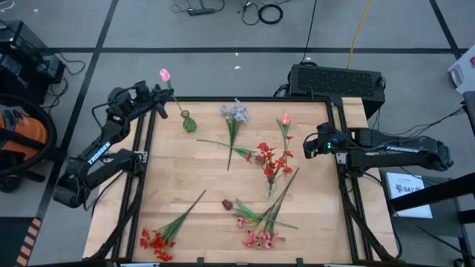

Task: Sort flowers into vase by color
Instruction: Put the bottom pink flower into the green vase

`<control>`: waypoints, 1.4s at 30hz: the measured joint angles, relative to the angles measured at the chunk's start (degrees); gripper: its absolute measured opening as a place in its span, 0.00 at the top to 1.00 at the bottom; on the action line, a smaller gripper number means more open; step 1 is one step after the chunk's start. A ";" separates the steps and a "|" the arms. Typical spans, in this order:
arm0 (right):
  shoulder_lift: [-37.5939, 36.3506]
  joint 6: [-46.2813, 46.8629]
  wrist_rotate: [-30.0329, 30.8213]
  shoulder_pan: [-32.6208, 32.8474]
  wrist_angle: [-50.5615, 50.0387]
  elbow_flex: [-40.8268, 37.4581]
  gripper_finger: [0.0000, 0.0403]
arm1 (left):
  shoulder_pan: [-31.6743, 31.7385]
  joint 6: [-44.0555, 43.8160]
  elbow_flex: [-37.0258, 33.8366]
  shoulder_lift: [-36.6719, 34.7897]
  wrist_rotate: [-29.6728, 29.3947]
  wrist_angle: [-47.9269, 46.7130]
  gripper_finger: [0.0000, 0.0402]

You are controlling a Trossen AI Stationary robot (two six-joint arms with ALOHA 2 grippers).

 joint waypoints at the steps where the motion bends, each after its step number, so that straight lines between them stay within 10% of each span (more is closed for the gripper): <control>1: 0.04 0.00 0.02 0.00 0.00 0.00 1.00 | -0.56 0.77 -0.25 0.30 -0.25 0.10 1.00; 32: 1.70 -0.44 0.04 0.00 0.59 0.00 1.00 | -5.71 3.68 -0.03 4.84 -8.21 -0.33 0.62; 42: 1.70 -0.44 0.79 0.00 1.18 0.00 1.00 | -5.71 6.82 9.63 -0.68 -14.75 -22.45 0.62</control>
